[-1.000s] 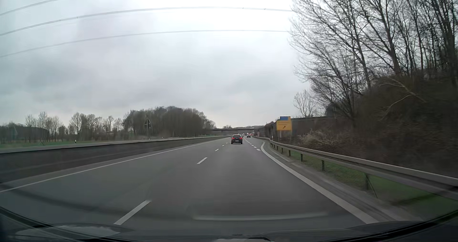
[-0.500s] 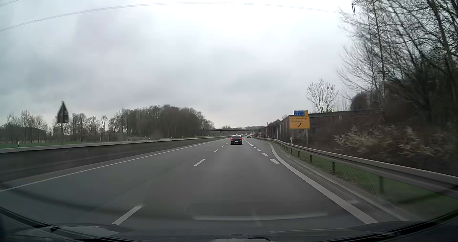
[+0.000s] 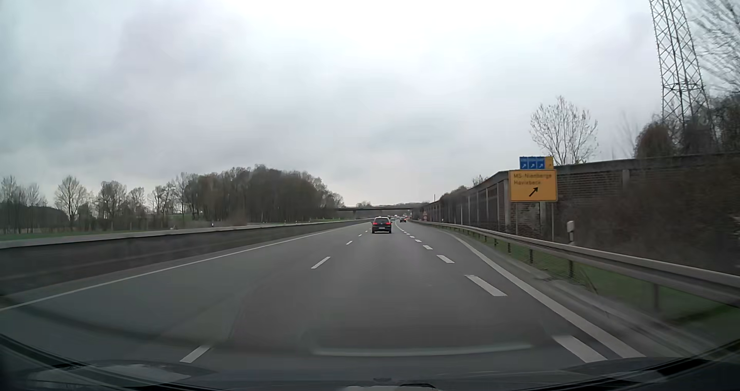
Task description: Follow the waypoints while adhering to traffic rules and regulations
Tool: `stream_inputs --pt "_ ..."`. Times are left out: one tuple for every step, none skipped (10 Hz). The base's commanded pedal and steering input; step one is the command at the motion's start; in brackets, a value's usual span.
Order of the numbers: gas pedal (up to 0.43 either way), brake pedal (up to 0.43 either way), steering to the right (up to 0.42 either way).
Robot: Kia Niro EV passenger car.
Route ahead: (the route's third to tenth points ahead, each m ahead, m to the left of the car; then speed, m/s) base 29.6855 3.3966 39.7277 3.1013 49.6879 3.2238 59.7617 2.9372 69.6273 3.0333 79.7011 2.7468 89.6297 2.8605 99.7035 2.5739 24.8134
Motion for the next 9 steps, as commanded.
stream_inputs --pt "0.197 0.000 0.000" --pt "0.197 0.000 0.000" --pt "0.197 0.000 0.000" --pt "0.197 0.000 0.000" --pt "0.197 0.000 0.000" --pt "0.197 0.000 0.000" --pt "0.197 0.000 0.000" --pt "0.197 0.000 0.000" --pt "0.197 0.000 0.000"
